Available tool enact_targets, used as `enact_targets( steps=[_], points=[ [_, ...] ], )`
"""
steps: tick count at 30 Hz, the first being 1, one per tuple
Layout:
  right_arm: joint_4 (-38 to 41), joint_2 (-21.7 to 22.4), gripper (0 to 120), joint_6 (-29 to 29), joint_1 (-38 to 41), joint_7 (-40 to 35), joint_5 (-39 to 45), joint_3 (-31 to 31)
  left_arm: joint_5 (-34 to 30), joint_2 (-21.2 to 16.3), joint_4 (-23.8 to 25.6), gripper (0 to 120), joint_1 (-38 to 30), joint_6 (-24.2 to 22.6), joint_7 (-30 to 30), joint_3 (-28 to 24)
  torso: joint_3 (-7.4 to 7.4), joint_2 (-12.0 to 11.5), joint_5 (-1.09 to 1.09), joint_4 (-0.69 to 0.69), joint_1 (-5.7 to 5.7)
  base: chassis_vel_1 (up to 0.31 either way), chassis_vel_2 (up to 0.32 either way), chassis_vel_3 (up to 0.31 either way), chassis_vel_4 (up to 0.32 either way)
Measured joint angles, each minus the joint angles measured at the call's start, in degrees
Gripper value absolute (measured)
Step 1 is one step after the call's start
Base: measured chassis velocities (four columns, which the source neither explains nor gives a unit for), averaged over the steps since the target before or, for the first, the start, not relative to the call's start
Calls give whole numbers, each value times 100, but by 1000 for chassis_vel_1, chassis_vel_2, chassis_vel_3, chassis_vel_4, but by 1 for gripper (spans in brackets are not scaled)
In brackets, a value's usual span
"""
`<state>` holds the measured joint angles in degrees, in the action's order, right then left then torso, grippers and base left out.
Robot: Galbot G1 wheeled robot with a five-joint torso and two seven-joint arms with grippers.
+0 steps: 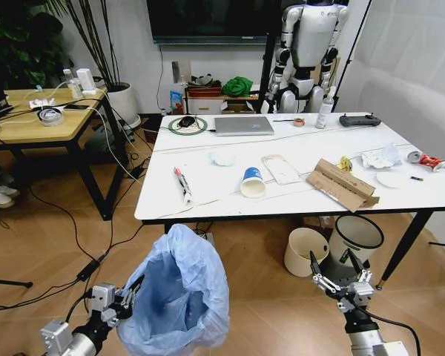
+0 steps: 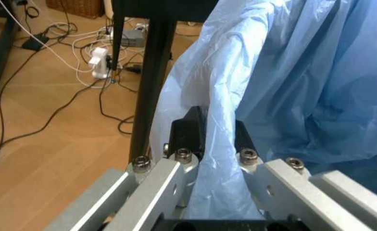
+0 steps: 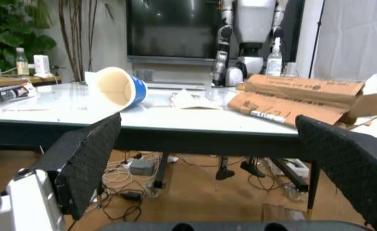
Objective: Pick up the trash bin and place the trash from the table into it.
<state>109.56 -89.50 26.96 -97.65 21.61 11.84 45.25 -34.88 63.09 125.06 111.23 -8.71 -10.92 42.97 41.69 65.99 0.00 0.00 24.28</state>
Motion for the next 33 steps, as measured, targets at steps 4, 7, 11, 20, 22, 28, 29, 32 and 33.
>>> enact_targets(
  steps=[4, 7, 11, 20, 22, 28, 29, 32, 33],
  points=[
    [73, 10, 100, 113, -45, -236, -60, -60, 49, 2, 14, 1, 28, 48, 70, 17, 80, 142, 0, 0, 61, 0, 0, 0, 0],
    [218, 55, 100, 48, -99, -397, -109, -153, 90, 2, 14, 1, 45, 110, 154, 15, 139, 245, 0, -1, 106, 0, 0, 0, 0],
    [596, 165, 100, -467, -172, -1018, -318, -404, 95, -4, 52, 1, 44, 187, 209, 9, 209, 385, 0, 0, 173, 0, 0, 0, 0],
    [669, 203, 100, -1056, -10, -344, 362, -403, 77, -12, 93, 1, 45, 293, 272, 19, 219, 406, 0, 0, 186, 0, 0, 0, 0],
    [669, 195, 100, -1046, 17, -297, 277, -378, 111, -8, 95, 1, 45, 293, 271, 36, 216, 402, 0, 0, 185, 0, 0, 0, 0],
    [729, 351, 100, -1053, 38, -438, 38, -475, 214, 25, 99, 1, 93, 295, 238, 143, 208, 386, 0, -1, 178, 0, 0, 0, 0],
    [751, 397, 100, -1075, 33, -468, 34, -507, 224, 29, 103, 1, 107, 289, 234, 159, 208, 384, 0, -1, 177, 0, 0, 0, 0],
    [886, 579, 100, -1254, 27, -572, 73, -686, 279, 43, 112, 1, 166, 273, 215, 236, 205, 379, 0, -1, 174, 0, 0, 0, 0],
    [893, 589, 100, -1265, 29, -577, 77, -695, 283, 44, 112, 1, 171, 273, 214, 241, 204, 379, 0, -1, 174, 0, 0, 0, 0]
  ],
)
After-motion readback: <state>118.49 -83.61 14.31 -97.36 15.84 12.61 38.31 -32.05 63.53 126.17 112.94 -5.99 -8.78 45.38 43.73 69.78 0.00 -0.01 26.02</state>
